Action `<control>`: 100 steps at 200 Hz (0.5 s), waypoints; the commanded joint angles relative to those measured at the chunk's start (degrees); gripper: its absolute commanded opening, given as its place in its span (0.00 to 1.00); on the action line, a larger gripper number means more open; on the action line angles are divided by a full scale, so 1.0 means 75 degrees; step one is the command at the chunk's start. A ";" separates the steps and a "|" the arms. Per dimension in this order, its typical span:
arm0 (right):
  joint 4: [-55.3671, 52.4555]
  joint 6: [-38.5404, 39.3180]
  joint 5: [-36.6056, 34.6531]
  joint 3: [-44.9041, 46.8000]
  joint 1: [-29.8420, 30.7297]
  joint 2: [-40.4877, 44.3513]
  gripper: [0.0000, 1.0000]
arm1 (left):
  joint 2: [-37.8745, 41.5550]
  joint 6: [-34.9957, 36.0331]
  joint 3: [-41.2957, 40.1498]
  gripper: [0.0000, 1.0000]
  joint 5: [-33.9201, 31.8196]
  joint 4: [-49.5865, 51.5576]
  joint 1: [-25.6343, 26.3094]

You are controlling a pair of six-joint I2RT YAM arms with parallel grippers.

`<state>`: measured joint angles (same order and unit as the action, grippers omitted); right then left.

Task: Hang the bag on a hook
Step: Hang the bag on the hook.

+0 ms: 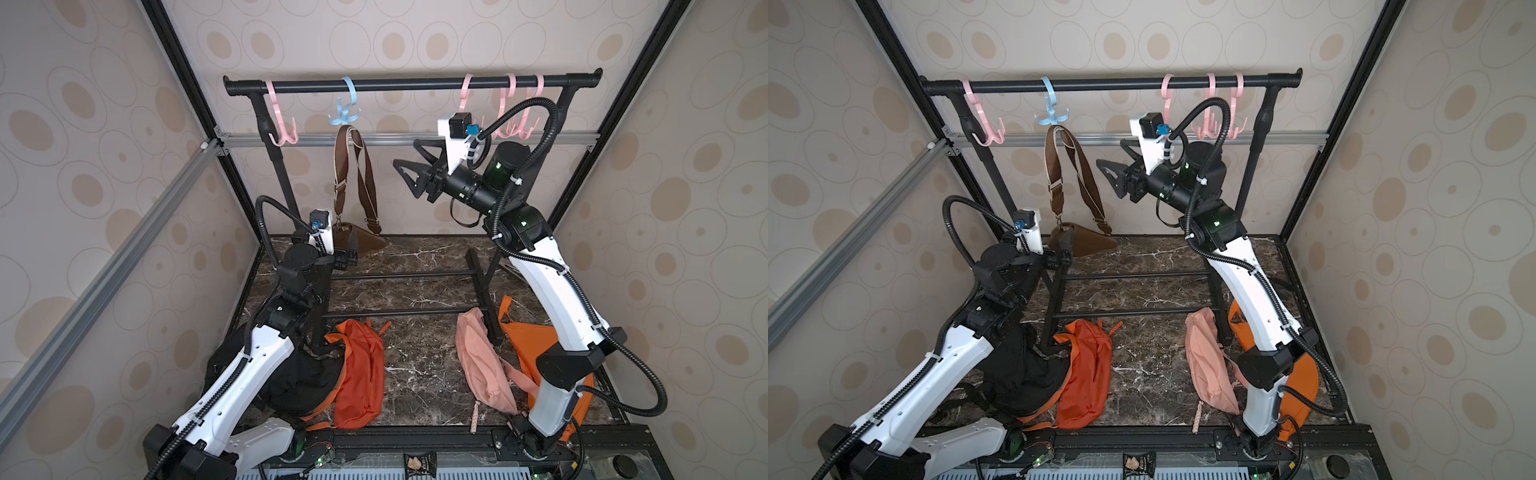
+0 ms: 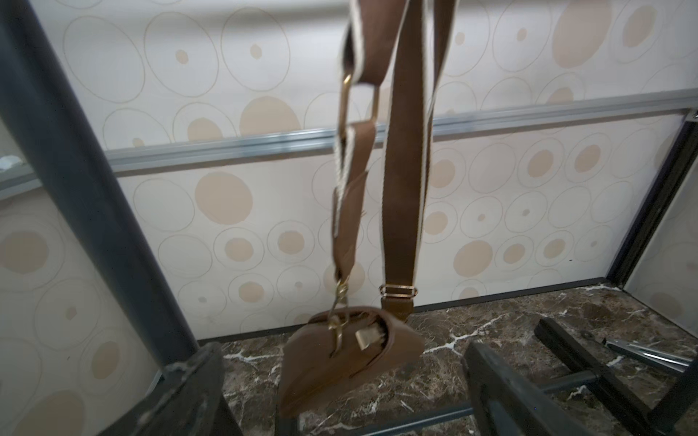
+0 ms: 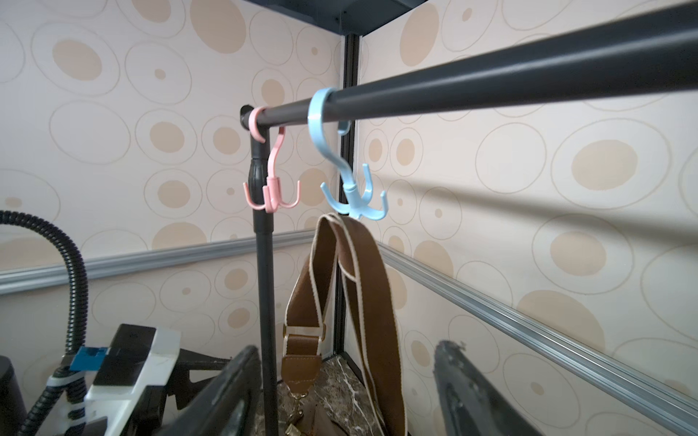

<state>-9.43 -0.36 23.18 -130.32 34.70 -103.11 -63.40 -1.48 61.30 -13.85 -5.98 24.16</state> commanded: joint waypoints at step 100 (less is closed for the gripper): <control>0.0868 -0.0016 -0.2417 0.5416 0.1818 0.2387 0.86 | 0.1210 -0.1180 -0.1176 1.00 -0.1527 0.1297 0.0128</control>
<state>-6.44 1.32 9.08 -95.18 45.71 -88.07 -56.29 -8.01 53.58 -21.32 0.27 24.67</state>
